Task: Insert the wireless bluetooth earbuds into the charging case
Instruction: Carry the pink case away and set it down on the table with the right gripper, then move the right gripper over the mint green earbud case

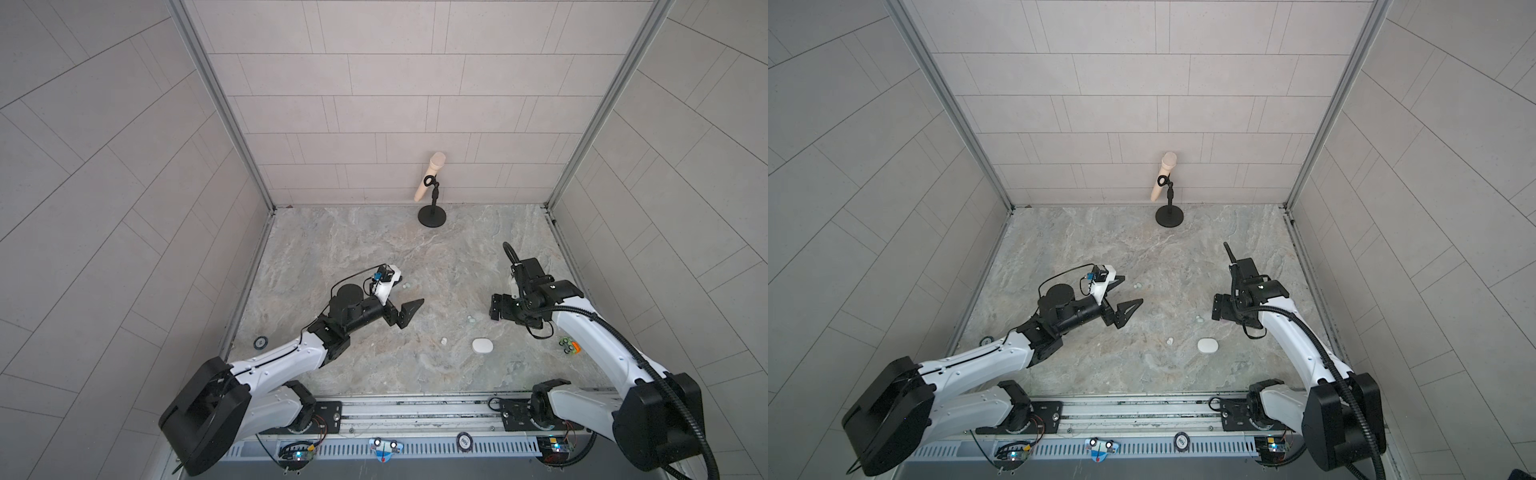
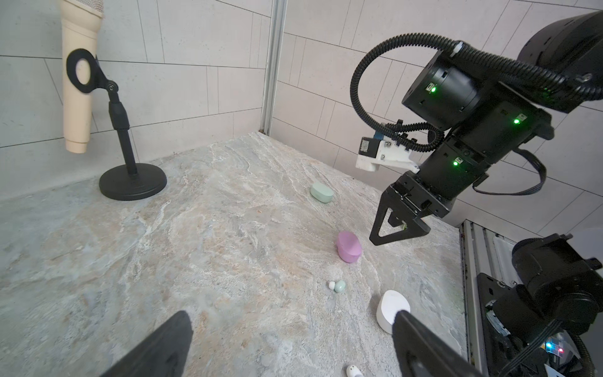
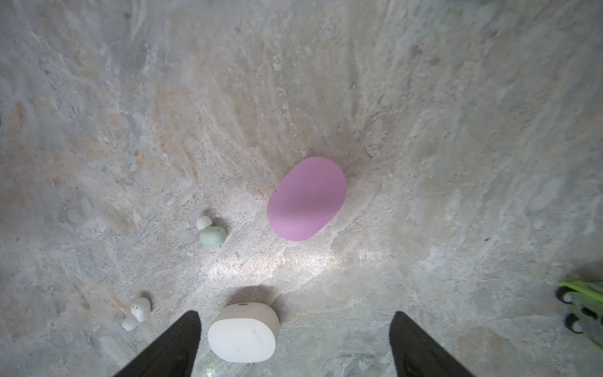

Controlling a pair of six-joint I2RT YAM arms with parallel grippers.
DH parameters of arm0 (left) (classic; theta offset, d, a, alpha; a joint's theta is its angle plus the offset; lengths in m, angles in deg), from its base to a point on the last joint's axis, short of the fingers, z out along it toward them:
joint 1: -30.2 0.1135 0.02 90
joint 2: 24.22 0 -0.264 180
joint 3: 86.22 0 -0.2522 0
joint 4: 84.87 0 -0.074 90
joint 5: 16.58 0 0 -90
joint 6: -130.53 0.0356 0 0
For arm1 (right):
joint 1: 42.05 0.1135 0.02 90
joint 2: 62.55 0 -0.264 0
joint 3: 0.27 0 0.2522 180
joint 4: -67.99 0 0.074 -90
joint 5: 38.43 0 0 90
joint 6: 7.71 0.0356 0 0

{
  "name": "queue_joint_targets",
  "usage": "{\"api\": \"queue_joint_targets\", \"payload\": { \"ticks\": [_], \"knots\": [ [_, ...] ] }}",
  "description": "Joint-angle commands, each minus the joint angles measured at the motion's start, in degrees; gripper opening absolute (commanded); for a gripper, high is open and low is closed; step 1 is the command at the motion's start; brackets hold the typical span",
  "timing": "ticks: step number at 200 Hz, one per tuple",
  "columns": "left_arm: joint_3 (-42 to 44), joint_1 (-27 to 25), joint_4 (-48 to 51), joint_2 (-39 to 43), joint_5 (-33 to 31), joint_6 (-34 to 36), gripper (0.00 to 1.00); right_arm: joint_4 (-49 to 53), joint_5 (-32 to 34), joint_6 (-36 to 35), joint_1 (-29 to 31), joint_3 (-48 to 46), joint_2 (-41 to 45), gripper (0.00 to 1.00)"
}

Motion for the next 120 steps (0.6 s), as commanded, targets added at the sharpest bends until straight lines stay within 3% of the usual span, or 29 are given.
{"api": "queue_joint_targets", "payload": {
  "ticks": [1,71,120],
  "knots": [
    [1.34,-0.22,0.80,1.97,-1.83,-1.30,1.00,-0.23,6.89,-1.04,-2.18,5.24,-2.26,0.93],
    [2.85,-0.22,1.99,5.03,-4.38,-1.45,1.00,-3.45,7.12,-2.81,-15.79,21.61,-24.47,0.93],
    [3.24,-0.22,2.22,5.14,-5.60,-1.30,1.00,-7.94,4.09,-4.02,-20.56,27.91,-37.59,0.93]
  ]
}}
